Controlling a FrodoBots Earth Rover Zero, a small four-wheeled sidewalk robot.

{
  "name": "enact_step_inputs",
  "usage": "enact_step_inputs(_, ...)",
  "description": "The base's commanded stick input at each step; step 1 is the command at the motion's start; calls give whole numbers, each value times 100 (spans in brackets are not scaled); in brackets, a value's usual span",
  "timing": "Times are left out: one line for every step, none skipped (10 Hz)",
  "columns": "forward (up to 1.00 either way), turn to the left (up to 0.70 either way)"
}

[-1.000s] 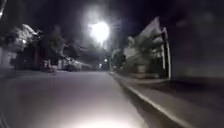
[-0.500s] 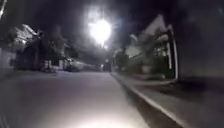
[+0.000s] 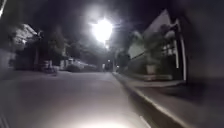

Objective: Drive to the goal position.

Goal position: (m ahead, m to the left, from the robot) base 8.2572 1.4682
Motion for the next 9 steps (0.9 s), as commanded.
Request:
enact_step_inputs(70,0)
enact_step_inputs(70,-35)
enact_step_inputs(70,0)
enact_step_inputs(70,0)
enact_step_inputs(70,0)
enact_step_inputs(70,0)
enact_step_inputs(70,0)
enact_step_inputs(70,0)
enact_step_inputs(70,0)
